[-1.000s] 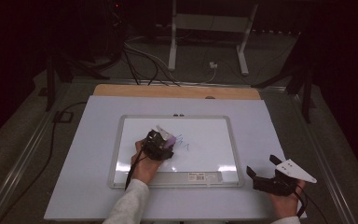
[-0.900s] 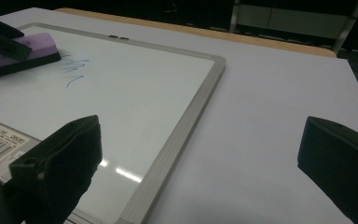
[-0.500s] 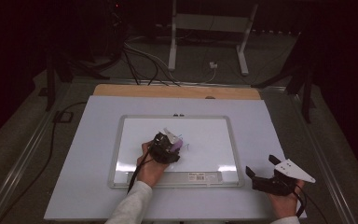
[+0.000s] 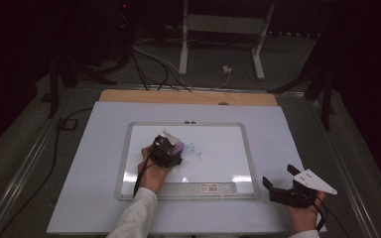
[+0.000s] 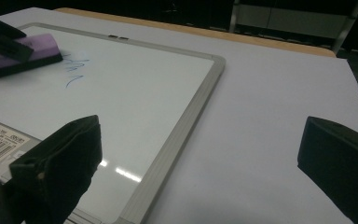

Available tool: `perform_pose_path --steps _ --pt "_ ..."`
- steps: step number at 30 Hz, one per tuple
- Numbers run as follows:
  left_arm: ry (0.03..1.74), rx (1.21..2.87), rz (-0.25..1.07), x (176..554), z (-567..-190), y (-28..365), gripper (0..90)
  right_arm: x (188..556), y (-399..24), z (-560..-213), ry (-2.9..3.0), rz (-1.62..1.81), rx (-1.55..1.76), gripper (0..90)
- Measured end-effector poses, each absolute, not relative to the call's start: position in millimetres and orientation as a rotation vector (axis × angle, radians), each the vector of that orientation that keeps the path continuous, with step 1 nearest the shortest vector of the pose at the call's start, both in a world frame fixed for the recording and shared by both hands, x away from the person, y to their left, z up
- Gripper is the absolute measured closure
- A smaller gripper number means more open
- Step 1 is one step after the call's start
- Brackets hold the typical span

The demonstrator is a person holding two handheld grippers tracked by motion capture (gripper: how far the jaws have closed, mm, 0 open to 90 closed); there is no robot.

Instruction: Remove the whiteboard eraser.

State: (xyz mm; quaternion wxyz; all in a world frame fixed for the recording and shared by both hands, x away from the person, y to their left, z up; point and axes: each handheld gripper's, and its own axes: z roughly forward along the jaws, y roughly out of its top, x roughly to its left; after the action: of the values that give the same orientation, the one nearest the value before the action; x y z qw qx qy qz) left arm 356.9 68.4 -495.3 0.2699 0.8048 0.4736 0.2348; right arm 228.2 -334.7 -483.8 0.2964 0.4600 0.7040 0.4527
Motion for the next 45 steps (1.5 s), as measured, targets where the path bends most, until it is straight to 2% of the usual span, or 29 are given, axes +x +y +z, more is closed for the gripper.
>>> perform_pose_path --steps 3,7,22,28,32,38,41,45 --pt "1.329 2.137 0.627 362.6 -495.8 76.6 41.9 228.2 -334.3 -483.7 1.872 1.204 1.223 0.0" --pt "1.307 2.158 0.608 361.9 -494.9 70.7 41.9 228.8 -333.6 -484.2 1.874 1.203 1.221 0.0" --pt "1.046 2.253 0.514 328.8 -494.4 -2.1 41.8 228.7 -332.5 -484.1 1.881 1.202 1.215 0.0" --pt "0.998 2.277 0.535 328.4 -494.2 -9.2 41.8 228.4 -333.6 -483.6 1.881 1.202 1.216 0.0" --pt "1.054 2.279 0.598 339.8 -494.6 0.4 41.7 228.1 -333.8 -483.4 1.879 1.200 1.216 0.0" --pt "1.225 2.242 0.692 359.5 -494.7 31.3 41.6 228.2 -335.5 -483.4 1.875 1.198 1.218 0.0" --pt "1.299 2.203 0.685 365.4 -495.2 41.4 41.6 228.2 -335.5 -483.3 1.874 1.198 1.219 0.0" --pt "1.288 2.209 0.682 364.6 -495.6 34.5 41.5 228.3 -334.2 -483.3 1.880 1.195 1.215 0.0"
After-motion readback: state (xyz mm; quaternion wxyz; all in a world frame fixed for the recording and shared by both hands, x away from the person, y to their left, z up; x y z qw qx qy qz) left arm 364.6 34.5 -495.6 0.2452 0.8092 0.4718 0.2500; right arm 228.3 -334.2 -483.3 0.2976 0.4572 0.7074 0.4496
